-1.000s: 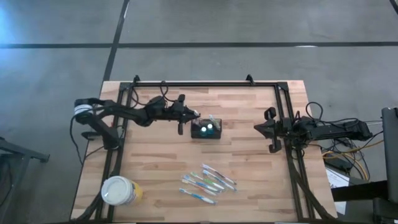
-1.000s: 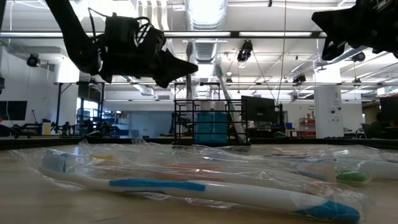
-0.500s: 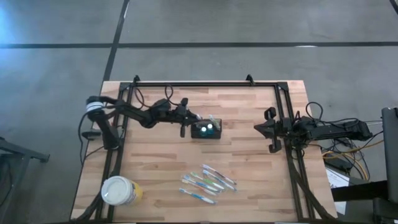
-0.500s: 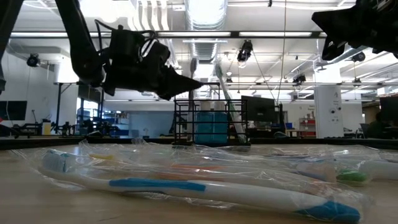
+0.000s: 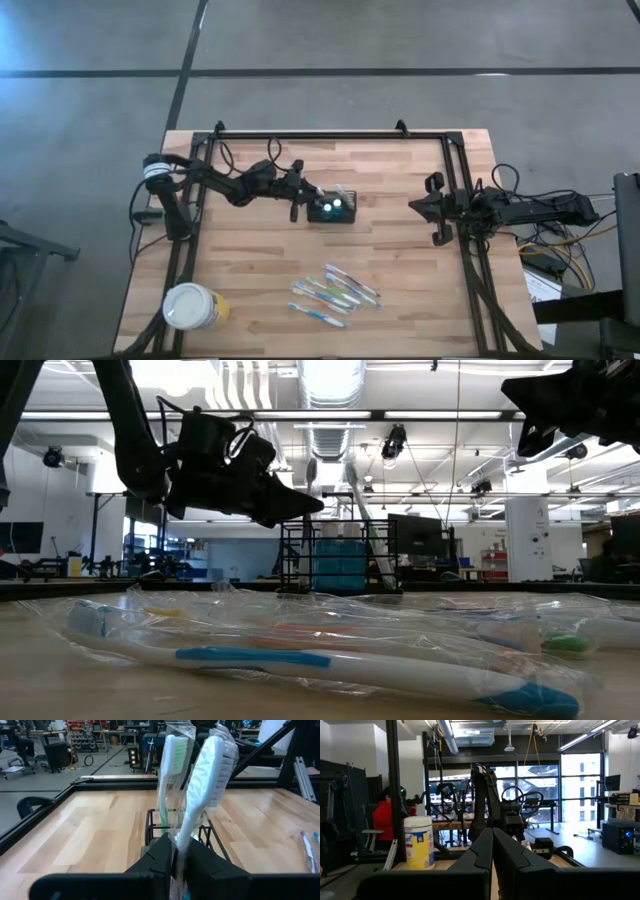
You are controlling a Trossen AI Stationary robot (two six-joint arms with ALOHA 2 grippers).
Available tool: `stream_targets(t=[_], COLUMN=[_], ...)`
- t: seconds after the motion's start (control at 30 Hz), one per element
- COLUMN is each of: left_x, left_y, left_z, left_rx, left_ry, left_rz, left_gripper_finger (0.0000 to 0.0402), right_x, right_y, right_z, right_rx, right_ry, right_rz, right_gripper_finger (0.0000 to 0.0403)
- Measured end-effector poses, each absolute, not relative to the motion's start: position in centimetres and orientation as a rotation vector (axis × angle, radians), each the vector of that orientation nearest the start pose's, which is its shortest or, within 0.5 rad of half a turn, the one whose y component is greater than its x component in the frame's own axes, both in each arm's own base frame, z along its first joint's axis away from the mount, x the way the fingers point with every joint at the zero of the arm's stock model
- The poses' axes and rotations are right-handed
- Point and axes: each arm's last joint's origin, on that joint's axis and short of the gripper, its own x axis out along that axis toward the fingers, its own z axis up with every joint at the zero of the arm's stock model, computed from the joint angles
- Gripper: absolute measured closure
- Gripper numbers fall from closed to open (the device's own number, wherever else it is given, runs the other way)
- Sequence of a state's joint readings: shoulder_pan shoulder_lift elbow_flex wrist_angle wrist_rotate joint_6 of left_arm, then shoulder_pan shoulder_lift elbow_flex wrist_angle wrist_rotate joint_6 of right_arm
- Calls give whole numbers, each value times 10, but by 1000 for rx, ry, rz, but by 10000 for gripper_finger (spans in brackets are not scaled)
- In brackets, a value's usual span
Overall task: Pick & Place toothbrushing station
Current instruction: Put the top purple toothbrush into the black organizer
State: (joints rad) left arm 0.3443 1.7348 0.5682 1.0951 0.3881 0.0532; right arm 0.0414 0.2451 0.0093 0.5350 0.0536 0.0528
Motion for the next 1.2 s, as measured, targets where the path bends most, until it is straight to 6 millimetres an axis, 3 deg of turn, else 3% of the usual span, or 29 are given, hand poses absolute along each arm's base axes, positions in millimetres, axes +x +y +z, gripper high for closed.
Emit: stream_targets(t=[0.27,0.7,1.03,1.2], left_x=[294,292,280,265], left_y=[94,98,93,87], left_z=[156,161,193,224], left_rx=[25,7,14,36], left_ry=[62,46,29,-18], left_rz=[-59,-41,-57,-90], left_gripper_finger=[326,170,85,66], right_x=[108,108,108,108], right_y=[3,3,3,3], right_z=[197,197,197,197], right_rx=[67,67,72,73], right_ry=[-300,-300,-301,-301], right_rz=[-4,-4,-4,-3], right_gripper_finger=[394,394,394,394])
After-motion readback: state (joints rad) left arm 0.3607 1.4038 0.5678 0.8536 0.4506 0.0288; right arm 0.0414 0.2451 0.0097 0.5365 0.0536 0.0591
